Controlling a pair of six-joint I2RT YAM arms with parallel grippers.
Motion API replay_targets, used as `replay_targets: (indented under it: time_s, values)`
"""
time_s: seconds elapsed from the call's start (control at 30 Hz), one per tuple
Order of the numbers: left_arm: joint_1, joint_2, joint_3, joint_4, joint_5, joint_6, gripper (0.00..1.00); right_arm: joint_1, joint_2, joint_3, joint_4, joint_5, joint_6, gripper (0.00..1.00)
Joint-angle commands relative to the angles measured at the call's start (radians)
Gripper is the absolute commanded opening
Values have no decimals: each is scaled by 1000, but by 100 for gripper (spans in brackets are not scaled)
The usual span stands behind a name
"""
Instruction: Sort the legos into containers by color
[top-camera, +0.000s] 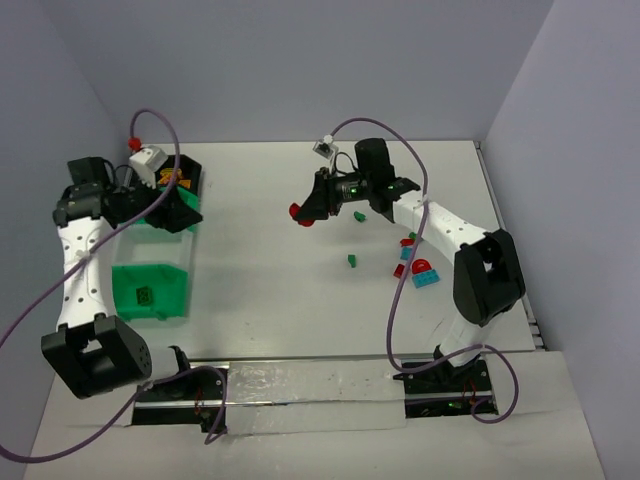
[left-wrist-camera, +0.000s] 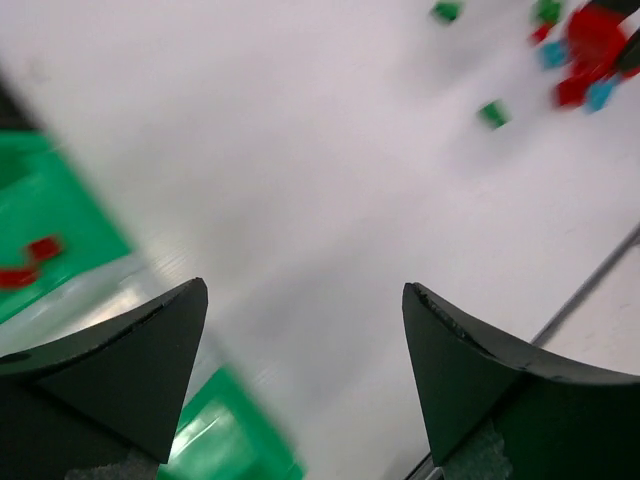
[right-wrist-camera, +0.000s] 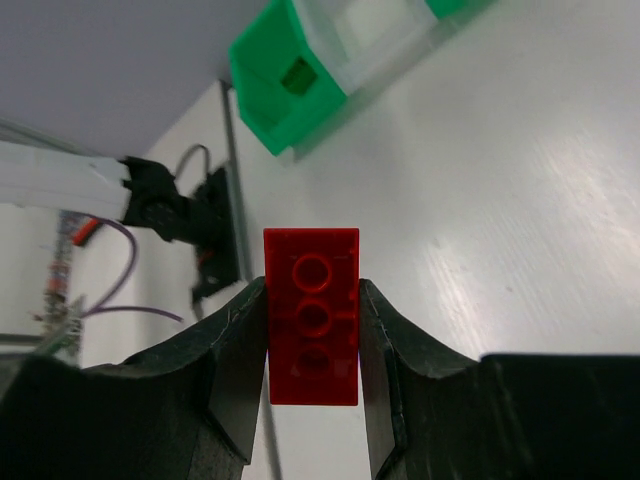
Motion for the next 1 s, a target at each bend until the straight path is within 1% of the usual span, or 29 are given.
replay_targets:
  time_s: [0.0,0.03,0.07,0.1,0.17,0.2,0.23,0.27,0.3,0.37,0.4,0.47,0.53,0.57,0.63,0.67,0.83,0.97]
  values:
    - [-173,-91,-124,423,135,-418,89,29,-12,-49,273,-118,219,0]
    - [-227,-106,-158,486,131,-440,89,39,-9,-59,329,-139,264,0]
    - [-254,-108,-161,522,144,-442,89,45,-3,-62,389,-163,306,0]
    - [-274,-101,-157,513,160,-411,89,52,10,-59,418,-197,322,0]
    - [-305,-83,-141,449,257,-273,88,72,46,-36,477,-279,425,0]
    - [-311,-78,-124,409,278,-207,88,79,58,-35,509,-305,463,0]
    - [-312,-75,-109,314,303,-65,88,81,63,-41,538,-318,491,0]
    - [-313,-72,-94,305,305,12,88,86,69,-51,577,-330,532,0]
    - [-318,-66,-63,171,311,152,89,93,83,-70,674,-351,625,0]
    - [-321,-61,-17,63,308,377,90,102,118,-96,910,-380,834,0]
    - [-321,-61,-1,19,303,441,90,109,134,-115,1003,-387,919,0]
    - [-362,-64,29,-66,277,576,90,116,189,-119,1246,-405,1139,0]
    - [-382,-68,48,-119,257,667,91,125,230,-109,1454,-413,1327,0]
    - [-390,-69,53,-137,251,701,91,128,249,-101,1521,-416,1386,0]
    - [-414,-67,68,-189,244,775,91,136,276,-81,1575,-420,1437,0]
    - [-430,-69,72,-202,249,790,92,142,279,-76,1577,-423,1437,0]
    - [-491,-71,79,-219,276,793,92,165,280,-72,1573,-429,1436,0]
    - [-534,-68,65,-202,280,750,91,169,283,-71,1571,-429,1438,0]
